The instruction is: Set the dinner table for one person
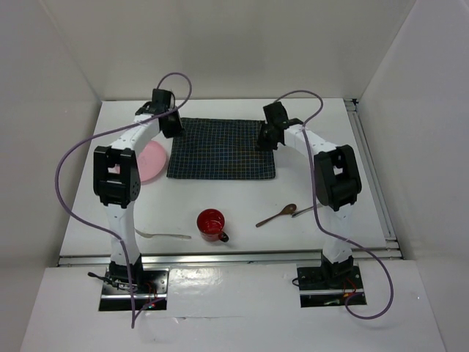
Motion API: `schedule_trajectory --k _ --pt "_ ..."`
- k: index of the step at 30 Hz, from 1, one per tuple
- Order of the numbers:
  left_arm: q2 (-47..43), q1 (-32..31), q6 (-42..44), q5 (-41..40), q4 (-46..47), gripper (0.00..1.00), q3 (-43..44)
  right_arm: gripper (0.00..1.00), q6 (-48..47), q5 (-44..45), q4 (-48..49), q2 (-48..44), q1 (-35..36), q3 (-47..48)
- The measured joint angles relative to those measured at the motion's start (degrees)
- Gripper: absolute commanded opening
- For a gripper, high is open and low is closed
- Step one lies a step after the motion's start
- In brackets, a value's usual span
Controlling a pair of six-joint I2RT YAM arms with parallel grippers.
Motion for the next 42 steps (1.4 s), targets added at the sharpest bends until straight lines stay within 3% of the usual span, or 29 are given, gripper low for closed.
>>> schedule_trajectory --k 7,11,23,33,42 --pt "0.3 -1.1 -0.6 1.8 -1.0 0.0 -14.1 0.07 3.0 -1.8 0.0 0.0 0.0 -10.5" --pt "-1.6 -1.1 -1.7 3.2 1.5 0.0 -17.6 0.03 4.4 -1.5 1.2 -1.7 -0.4 -13.6" --pt "-12.3 -6.1 -3.4 2.0 1.8 0.0 -32.8 0.0 8.0 3.0 0.4 -15.0 -0.4 -30.8" --pt "-13.4 -9.0 -4.7 -3.6 -1.2 0.0 -33.2 0.0 8.7 4.6 -0.5 -18.7 1.1 -35.0" --pt "-12.3 -9.3 -4.8 -8.2 -8.3 0.0 -27.6 0.01 9.7 6.1 -2.3 -20.0 2.9 -35.7"
